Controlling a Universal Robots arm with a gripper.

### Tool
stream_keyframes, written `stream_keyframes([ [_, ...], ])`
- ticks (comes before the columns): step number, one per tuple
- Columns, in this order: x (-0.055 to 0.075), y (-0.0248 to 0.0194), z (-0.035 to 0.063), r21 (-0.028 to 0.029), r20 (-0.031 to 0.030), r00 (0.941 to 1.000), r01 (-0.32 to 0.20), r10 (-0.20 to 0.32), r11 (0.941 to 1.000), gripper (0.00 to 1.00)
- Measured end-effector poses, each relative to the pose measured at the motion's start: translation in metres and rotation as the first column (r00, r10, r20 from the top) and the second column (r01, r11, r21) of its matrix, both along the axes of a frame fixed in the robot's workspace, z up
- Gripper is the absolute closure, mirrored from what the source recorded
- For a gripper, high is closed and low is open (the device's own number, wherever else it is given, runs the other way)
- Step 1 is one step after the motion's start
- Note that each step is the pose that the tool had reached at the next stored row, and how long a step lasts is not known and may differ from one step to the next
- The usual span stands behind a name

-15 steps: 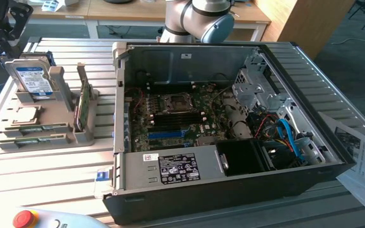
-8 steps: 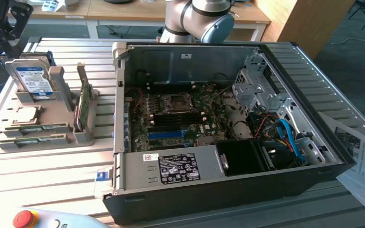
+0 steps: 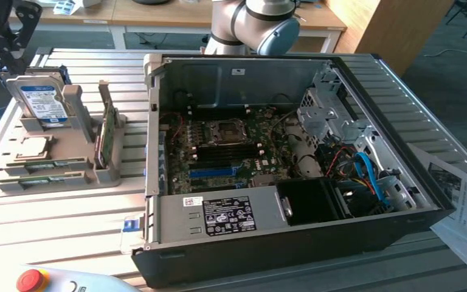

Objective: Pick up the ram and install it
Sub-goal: 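Pick up the ram and move it above insertion slot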

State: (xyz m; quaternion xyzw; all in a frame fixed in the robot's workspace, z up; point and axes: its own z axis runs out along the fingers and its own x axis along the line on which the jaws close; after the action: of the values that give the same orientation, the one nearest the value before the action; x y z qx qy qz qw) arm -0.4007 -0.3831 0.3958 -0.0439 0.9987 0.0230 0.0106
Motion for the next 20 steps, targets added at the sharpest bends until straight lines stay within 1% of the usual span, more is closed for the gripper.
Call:
stream_keyframes([
  [2, 0.0000, 0.0000, 0.0000, 0.0000, 0.0000, 0.9996, -0.029, 0.029, 0.9996, 0.90],
  [5, 0.0000, -0.0001, 0.0000, 0.0000, 0.0000, 0.9971, -0.076, 0.076, 0.9971, 0.90],
  [9, 0.0000, -0.0001, 0.0000, 0.0000, 0.0000, 0.9904, -0.138, 0.138, 0.9904, 0.90],
  [14, 0.0000, -0.0001, 0.0000, 0.0000, 0.0000, 0.9765, -0.215, 0.215, 0.9765, 0.90],
  [17, 0.0000, -0.0001, 0.0000, 0.0000, 0.0000, 0.9658, -0.259, 0.259, 0.9658, 0.90],
  [20, 0.0000, -0.0002, 0.0000, 0.0000, 0.0000, 0.9534, -0.302, 0.302, 0.9534, 0.90],
])
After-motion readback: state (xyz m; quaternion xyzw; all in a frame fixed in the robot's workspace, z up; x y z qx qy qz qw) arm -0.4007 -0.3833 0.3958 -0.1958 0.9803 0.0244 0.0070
